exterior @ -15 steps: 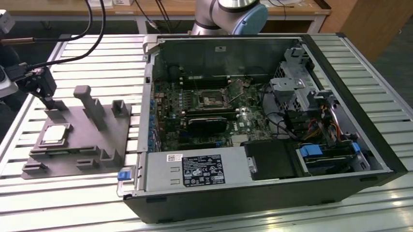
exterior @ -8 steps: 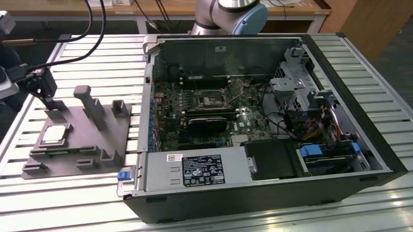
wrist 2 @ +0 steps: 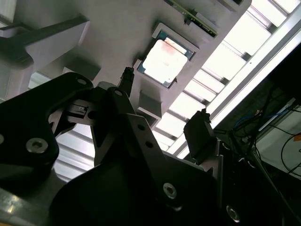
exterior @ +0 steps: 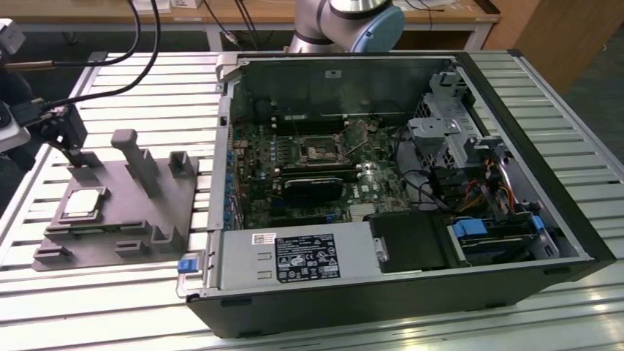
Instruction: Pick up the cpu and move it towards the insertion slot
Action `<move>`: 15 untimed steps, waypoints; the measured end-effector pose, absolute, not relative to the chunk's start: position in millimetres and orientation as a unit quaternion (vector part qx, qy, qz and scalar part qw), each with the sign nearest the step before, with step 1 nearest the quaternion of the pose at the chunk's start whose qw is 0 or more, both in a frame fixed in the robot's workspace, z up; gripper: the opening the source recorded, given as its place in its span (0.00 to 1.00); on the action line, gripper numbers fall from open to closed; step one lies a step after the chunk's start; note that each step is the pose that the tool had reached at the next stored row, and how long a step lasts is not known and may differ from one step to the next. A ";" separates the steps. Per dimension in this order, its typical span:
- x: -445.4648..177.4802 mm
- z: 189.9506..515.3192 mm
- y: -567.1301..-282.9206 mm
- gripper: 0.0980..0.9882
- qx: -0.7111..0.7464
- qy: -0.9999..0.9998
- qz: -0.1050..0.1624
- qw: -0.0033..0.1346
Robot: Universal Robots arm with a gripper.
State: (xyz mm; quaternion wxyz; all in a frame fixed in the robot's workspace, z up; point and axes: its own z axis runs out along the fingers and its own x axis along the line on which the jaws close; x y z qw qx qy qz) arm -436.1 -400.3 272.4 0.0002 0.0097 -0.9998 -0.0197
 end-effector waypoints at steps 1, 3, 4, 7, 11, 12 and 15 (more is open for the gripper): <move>-436.1 272.1 -400.3 0.68 0.010 -1.000 -0.020 0.000; -436.1 271.6 -400.3 0.68 0.010 -1.000 -0.020 0.000; -436.1 271.3 -400.3 0.68 0.010 -1.000 -0.020 0.000; -436.1 270.5 -400.3 0.68 0.010 -1.000 -0.020 0.000; -435.6 268.2 -400.3 0.68 0.010 -1.000 -0.020 0.000; -434.8 267.7 -400.3 0.68 0.010 -1.000 -0.020 0.000; -433.4 265.7 -400.2 0.68 0.010 -1.000 -0.020 0.000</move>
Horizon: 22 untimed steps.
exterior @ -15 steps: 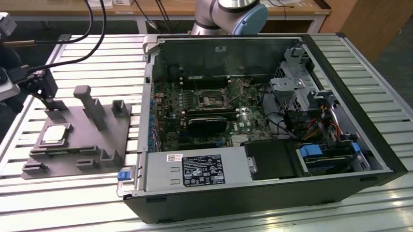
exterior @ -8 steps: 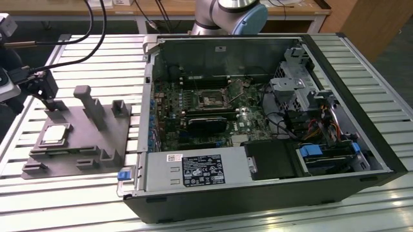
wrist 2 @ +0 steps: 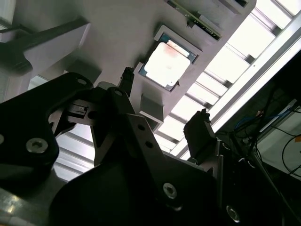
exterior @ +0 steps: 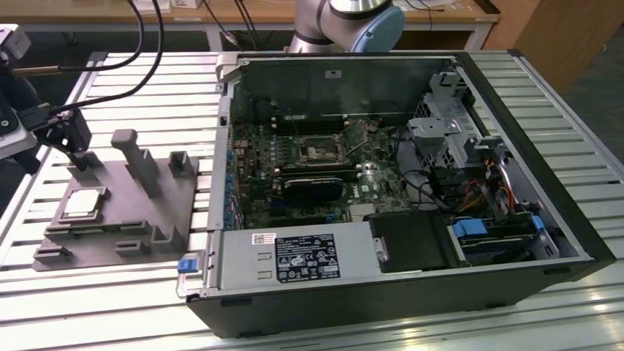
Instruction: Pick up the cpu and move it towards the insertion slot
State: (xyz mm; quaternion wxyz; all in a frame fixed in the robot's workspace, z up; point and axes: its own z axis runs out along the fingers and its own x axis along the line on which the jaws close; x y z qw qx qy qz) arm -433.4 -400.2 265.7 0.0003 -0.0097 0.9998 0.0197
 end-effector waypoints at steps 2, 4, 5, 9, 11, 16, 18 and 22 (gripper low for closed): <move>-433.2 264.0 -400.2 0.68 -0.010 1.000 0.020 0.000; -433.1 261.1 -400.6 0.68 -0.010 1.000 0.020 0.000; -433.1 259.3 -401.9 0.68 -0.011 1.000 0.020 0.000; -433.1 251.9 -407.1 0.68 -0.016 1.000 0.020 0.000; -433.2 248.2 -407.4 0.68 -0.016 1.000 0.020 0.000; -433.1 239.3 -407.6 0.68 -0.016 1.000 0.019 0.000; -433.1 236.1 -407.6 0.68 -0.016 1.000 0.019 0.000; -433.2 231.5 -407.6 0.68 -0.016 1.000 0.019 0.000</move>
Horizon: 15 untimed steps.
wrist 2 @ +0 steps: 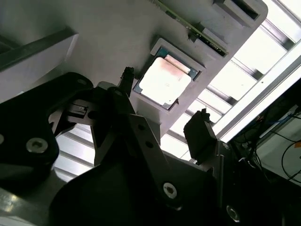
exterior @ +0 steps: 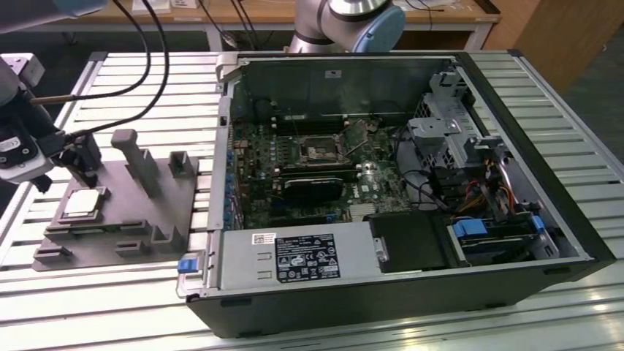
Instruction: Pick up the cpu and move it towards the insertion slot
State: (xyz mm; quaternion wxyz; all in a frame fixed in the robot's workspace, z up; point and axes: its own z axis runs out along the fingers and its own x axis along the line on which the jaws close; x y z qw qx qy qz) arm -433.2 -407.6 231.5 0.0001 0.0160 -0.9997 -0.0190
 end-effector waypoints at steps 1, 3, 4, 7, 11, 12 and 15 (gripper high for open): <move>-433.2 230.6 -407.7 0.68 0.016 -1.000 -0.019 0.000; -433.1 228.7 -407.8 0.68 0.016 -1.000 -0.019 0.000; -433.1 227.7 -407.8 0.68 0.016 -1.000 -0.019 0.000; -433.1 225.1 -407.8 0.68 0.016 -1.000 -0.019 0.000; -433.1 222.0 -407.8 0.68 0.016 -1.000 -0.019 0.000; -433.1 221.4 -407.8 0.68 0.016 -1.000 -0.019 0.000; -433.2 220.4 -407.8 0.68 0.016 -1.000 -0.019 0.000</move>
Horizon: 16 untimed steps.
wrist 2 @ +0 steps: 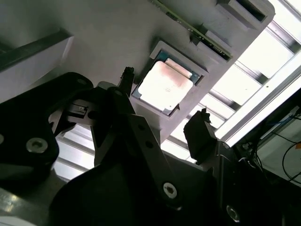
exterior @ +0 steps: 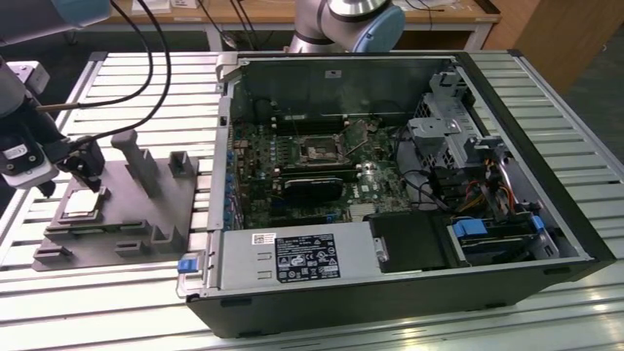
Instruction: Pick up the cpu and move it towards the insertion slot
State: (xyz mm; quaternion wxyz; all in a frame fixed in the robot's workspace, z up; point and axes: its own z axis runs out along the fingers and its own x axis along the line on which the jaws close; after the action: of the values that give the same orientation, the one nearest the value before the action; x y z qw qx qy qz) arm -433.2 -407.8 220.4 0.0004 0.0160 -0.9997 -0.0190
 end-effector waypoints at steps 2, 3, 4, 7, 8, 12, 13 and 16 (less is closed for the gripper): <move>-433.1 219.7 -407.8 0.68 0.016 -1.000 -0.019 0.000; -433.1 219.5 -407.8 0.68 0.016 -1.000 -0.019 0.000; -433.1 219.1 -407.8 0.68 0.016 -1.000 -0.019 0.000; -433.1 218.0 -407.8 0.68 0.016 -1.000 -0.019 0.000; -433.1 217.6 -407.8 0.68 0.016 -1.000 -0.019 0.000; -433.1 216.1 -407.8 0.68 0.016 -1.000 -0.019 0.000; -433.1 215.7 -407.8 0.68 0.016 -1.000 -0.019 0.000; -433.1 214.4 -407.8 0.68 0.016 -1.000 -0.019 0.000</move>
State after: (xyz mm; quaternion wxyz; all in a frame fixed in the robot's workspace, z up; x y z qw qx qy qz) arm -433.1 -407.8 214.4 0.0003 0.0160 -0.9997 -0.0191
